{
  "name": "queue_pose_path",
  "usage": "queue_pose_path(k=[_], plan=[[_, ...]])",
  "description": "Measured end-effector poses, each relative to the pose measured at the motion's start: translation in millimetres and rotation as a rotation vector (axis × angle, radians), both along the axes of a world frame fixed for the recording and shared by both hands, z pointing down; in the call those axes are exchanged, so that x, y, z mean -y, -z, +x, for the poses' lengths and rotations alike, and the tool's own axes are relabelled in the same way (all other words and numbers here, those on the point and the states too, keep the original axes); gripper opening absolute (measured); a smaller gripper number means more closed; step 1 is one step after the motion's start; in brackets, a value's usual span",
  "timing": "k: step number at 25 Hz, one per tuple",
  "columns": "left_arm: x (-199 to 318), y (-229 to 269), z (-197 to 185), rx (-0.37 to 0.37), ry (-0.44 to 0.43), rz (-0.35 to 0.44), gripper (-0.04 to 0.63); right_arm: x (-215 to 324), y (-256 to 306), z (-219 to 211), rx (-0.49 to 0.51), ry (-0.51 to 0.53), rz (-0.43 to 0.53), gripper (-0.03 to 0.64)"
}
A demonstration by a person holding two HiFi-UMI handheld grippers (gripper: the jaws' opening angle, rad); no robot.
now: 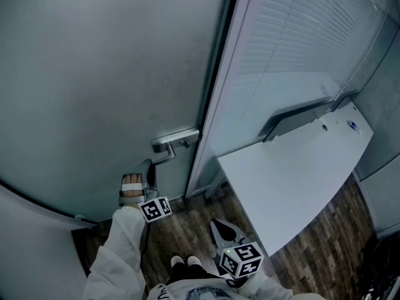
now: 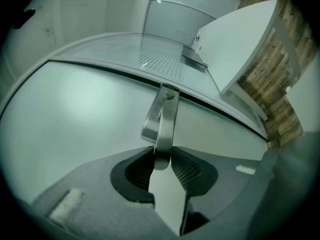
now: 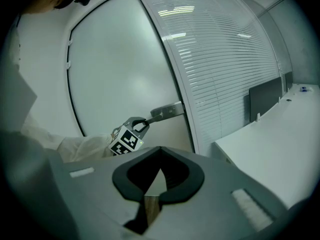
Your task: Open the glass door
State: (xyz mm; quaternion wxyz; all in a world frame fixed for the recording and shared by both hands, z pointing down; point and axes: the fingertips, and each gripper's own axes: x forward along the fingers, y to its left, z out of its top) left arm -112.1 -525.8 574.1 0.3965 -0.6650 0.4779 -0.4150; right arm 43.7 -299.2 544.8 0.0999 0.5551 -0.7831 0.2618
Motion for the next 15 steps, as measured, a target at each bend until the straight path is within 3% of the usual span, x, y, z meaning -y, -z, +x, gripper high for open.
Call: queue_pose_path(k=[9,15], plan=[[0.9,-46.9,6.4,-0.311,0.11,-0.079,0.101,0.2,-9.4,0.7,-0.005,0.016,-0.021,0.006],[-18.8,-41.7,8.0,-0.3,0.1,-0.091,0.101,-1.5,-6.8,4.3,0.006,0.01,-0.013,0.006]])
